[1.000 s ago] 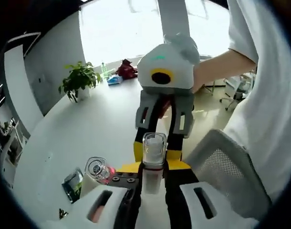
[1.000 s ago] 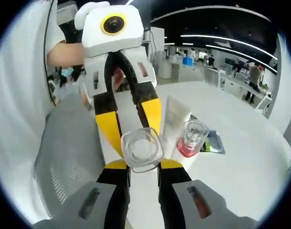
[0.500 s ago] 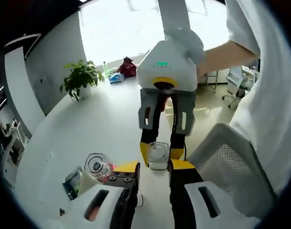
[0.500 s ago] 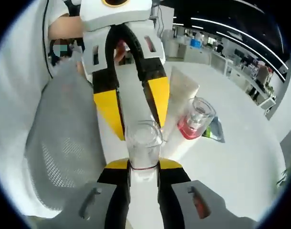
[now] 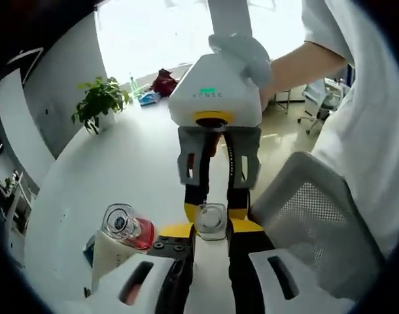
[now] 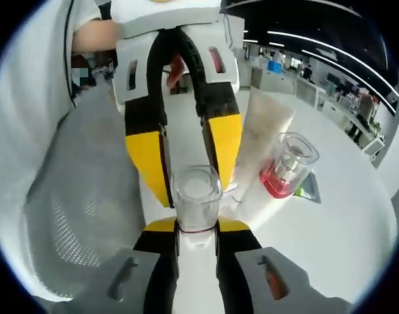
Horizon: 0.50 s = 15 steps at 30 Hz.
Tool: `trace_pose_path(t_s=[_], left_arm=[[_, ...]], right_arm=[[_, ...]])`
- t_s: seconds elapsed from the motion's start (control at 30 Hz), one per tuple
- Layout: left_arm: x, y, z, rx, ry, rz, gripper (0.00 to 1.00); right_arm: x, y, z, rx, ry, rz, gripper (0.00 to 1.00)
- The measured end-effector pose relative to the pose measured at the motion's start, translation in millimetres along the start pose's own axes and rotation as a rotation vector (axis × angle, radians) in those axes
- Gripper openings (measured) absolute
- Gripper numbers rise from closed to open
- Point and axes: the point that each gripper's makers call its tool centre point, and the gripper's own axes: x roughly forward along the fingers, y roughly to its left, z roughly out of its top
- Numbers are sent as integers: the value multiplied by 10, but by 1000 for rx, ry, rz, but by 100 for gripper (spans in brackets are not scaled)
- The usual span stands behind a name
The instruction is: Arrange the skincare products in the storage area until every visible bottle or jar stands upright without overlapping.
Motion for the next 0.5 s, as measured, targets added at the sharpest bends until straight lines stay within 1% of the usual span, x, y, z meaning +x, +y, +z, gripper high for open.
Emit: trace_pose_path(t_s=[0.13, 0.37, 0.5], left_arm=[[29, 15, -55, 0, 27, 2, 24], [86, 93, -177, -22, 71, 20, 24], [131, 124, -235, -32, 94, 31, 24]], right_arm=[[54, -9, -21, 9, -6, 3, 20], [163, -92, -74, 5, 5, -6, 20], [221, -129, -117, 10, -2, -4, 20]])
